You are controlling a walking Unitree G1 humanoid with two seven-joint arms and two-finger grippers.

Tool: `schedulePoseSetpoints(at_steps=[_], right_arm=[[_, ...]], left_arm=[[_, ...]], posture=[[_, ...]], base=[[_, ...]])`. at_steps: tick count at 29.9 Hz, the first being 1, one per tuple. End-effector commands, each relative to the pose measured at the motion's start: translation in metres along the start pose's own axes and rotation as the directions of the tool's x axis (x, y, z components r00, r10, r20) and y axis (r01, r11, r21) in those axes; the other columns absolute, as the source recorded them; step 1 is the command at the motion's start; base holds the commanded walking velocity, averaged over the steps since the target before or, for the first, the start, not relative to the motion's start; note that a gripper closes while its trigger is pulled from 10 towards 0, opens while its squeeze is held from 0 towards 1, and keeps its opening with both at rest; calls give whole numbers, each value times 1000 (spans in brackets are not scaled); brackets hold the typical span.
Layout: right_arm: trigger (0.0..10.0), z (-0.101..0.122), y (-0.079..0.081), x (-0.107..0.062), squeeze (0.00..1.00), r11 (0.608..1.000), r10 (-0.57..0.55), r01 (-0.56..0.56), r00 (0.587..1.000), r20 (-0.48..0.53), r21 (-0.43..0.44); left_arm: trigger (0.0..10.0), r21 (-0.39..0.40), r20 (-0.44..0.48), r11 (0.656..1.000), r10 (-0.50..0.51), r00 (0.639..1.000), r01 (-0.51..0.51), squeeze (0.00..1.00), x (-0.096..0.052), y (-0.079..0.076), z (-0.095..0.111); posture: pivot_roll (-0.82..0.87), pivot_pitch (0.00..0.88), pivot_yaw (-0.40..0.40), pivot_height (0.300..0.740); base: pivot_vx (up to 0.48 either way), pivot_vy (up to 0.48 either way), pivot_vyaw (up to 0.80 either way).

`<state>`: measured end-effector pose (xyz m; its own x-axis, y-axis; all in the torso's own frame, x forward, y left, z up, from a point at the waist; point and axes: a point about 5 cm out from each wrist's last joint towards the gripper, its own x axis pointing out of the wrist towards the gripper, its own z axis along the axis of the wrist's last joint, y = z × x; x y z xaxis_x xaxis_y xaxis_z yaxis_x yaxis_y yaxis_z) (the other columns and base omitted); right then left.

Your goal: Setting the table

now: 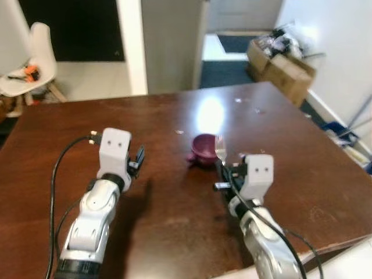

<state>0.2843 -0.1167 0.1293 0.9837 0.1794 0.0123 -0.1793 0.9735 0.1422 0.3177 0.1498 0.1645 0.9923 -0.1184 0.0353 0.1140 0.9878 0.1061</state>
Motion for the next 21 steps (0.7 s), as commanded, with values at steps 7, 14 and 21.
schedulePoseSetpoints(at_steps=[7,14,21], right_arm=[[10000,0,-2,-2,0,1000,-12,12,1000,-3,11],[10000,-2,-2,-3,0,1000,-10,10,1000,-20,4],[10000,-5,-1,-3,0,1000,-3,3,1000,-31,5]], left_arm=[[10000,-11,-1,1000,-24,1000,24,0,1,-6,-1],[10000,-15,-3,999,-30,1000,29,0,1,-7,-2],[10000,-19,-2,999,-41,999,41,0,1,-9,-1]], posture=[[-54,7,60,740],[-51,7,58,740],[-50,7,58,740]], base=[[0,0,-800],[0,0,-800],[0,0,-800]])
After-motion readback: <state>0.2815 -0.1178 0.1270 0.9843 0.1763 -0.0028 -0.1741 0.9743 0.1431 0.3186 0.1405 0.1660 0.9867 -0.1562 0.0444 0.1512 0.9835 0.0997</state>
